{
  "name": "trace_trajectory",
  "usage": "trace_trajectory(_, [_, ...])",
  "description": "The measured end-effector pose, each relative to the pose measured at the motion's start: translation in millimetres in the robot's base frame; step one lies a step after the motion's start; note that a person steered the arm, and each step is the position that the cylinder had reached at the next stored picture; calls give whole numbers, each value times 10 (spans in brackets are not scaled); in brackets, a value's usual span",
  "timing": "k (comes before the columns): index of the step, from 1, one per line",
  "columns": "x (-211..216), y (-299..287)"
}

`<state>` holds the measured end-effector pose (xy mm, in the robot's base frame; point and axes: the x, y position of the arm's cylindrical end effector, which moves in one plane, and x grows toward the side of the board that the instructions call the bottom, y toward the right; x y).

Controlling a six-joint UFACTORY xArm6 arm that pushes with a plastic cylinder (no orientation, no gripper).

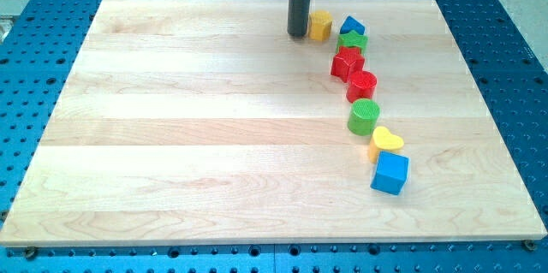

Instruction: Move the yellow hexagon to the top of the blue triangle

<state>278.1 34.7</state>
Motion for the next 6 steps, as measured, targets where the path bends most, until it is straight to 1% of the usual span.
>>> trace_trajectory(1, [182, -55])
trace_trajectory(2, [93, 65])
trace_trajectory(4, [-340, 457])
trace_trajectory(5, [-444, 466])
trace_trajectory(6, [-441, 432])
